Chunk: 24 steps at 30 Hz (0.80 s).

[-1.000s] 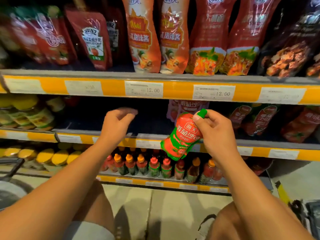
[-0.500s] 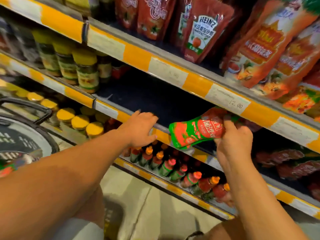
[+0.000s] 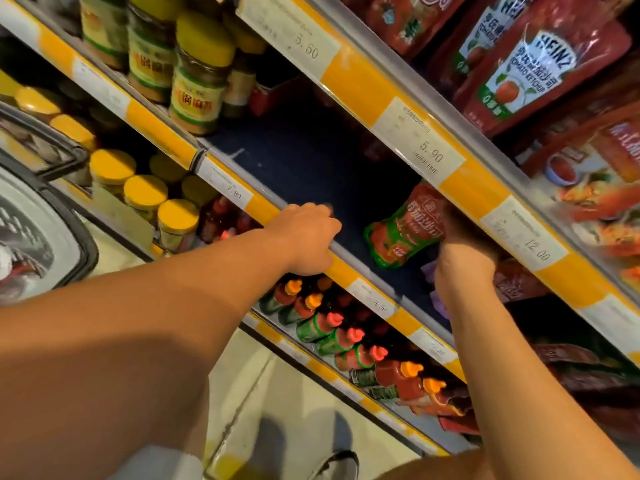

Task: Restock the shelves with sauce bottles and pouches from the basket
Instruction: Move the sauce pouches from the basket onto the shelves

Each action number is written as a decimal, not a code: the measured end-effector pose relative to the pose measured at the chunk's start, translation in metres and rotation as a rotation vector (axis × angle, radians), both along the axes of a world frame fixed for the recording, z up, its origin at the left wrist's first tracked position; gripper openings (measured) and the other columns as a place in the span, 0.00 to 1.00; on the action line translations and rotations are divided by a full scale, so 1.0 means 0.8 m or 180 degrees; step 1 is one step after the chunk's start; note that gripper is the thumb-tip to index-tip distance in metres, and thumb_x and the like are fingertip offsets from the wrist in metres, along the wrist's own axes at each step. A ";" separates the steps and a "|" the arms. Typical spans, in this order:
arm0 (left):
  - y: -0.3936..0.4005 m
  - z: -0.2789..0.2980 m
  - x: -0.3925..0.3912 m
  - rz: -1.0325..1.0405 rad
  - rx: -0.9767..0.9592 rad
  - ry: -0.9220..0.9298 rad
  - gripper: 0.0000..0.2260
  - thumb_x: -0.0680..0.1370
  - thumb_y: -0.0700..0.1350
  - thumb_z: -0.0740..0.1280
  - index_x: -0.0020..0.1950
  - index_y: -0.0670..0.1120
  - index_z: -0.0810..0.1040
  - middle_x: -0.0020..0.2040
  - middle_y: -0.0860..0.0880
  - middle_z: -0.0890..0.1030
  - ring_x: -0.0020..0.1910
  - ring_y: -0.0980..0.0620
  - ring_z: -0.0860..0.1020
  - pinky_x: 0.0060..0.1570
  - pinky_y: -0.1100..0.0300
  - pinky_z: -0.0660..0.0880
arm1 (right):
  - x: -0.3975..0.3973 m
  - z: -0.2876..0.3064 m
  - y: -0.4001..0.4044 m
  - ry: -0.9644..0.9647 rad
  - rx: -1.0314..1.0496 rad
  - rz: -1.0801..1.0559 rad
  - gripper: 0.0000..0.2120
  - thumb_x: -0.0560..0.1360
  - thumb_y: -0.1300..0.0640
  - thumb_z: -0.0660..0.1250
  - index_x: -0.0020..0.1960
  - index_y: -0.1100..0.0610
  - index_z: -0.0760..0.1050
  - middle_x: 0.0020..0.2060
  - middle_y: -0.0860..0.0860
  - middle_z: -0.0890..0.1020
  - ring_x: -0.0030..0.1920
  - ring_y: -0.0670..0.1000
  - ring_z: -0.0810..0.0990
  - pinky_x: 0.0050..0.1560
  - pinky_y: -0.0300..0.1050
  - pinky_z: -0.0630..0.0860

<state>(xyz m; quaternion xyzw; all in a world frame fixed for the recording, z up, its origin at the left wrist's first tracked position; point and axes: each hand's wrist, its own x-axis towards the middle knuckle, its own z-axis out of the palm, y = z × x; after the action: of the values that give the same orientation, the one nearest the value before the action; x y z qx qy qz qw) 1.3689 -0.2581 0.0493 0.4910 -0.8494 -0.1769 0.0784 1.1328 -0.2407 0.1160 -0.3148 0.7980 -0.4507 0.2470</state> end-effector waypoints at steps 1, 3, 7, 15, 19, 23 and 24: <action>0.000 0.001 0.001 -0.0007 0.0027 0.0021 0.21 0.79 0.54 0.66 0.70 0.50 0.74 0.67 0.46 0.73 0.64 0.42 0.73 0.65 0.45 0.72 | 0.007 -0.003 -0.008 -0.0076 0.0126 0.0145 0.09 0.83 0.54 0.63 0.60 0.58 0.74 0.64 0.62 0.78 0.44 0.51 0.75 0.46 0.41 0.74; 0.001 0.003 0.003 -0.0024 0.0055 0.0047 0.20 0.79 0.53 0.66 0.70 0.50 0.74 0.66 0.46 0.73 0.64 0.42 0.73 0.65 0.45 0.72 | 0.017 -0.017 -0.017 0.0036 -0.0045 0.0161 0.20 0.78 0.49 0.73 0.67 0.51 0.73 0.68 0.51 0.78 0.59 0.51 0.77 0.62 0.47 0.75; 0.003 0.004 0.006 -0.0060 0.0038 0.0081 0.20 0.79 0.51 0.66 0.71 0.50 0.74 0.67 0.47 0.73 0.65 0.43 0.73 0.66 0.46 0.72 | 0.020 -0.067 0.004 0.0053 -0.0504 0.0404 0.16 0.71 0.58 0.80 0.53 0.45 0.78 0.48 0.36 0.84 0.58 0.48 0.82 0.50 0.37 0.77; 0.001 0.008 0.002 0.0066 0.0084 0.0245 0.19 0.79 0.50 0.67 0.71 0.51 0.75 0.69 0.47 0.73 0.66 0.42 0.73 0.67 0.44 0.71 | 0.009 -0.100 -0.022 0.0933 -0.0434 0.0349 0.19 0.75 0.55 0.76 0.64 0.54 0.77 0.54 0.47 0.83 0.56 0.53 0.81 0.61 0.51 0.78; 0.001 0.013 0.000 0.0166 0.0162 0.0318 0.19 0.80 0.50 0.67 0.71 0.51 0.75 0.68 0.46 0.73 0.67 0.42 0.73 0.68 0.43 0.71 | 0.000 -0.100 -0.055 0.1134 -0.0324 0.0268 0.23 0.76 0.56 0.74 0.70 0.55 0.75 0.64 0.52 0.82 0.65 0.55 0.79 0.68 0.52 0.73; -0.001 0.016 0.000 0.0253 0.0249 0.0407 0.18 0.80 0.49 0.68 0.70 0.51 0.76 0.67 0.46 0.74 0.66 0.41 0.73 0.67 0.44 0.71 | -0.005 -0.104 -0.088 0.0867 -0.0599 0.0231 0.27 0.75 0.61 0.74 0.74 0.54 0.73 0.65 0.51 0.81 0.65 0.52 0.79 0.61 0.40 0.74; -0.001 0.017 0.000 0.0287 0.0274 0.0444 0.17 0.80 0.48 0.68 0.69 0.51 0.76 0.67 0.46 0.74 0.66 0.41 0.73 0.67 0.44 0.71 | -0.008 -0.106 -0.097 0.0810 -0.0629 0.0206 0.28 0.76 0.60 0.74 0.74 0.54 0.73 0.66 0.51 0.81 0.65 0.52 0.79 0.65 0.43 0.75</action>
<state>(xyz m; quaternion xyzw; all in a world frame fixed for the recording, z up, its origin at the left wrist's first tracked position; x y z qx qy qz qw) 1.3687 -0.2591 0.0628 0.5182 -0.8105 -0.2433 0.1241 1.1265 -0.3182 0.0315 -0.4177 0.7641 -0.4752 0.1261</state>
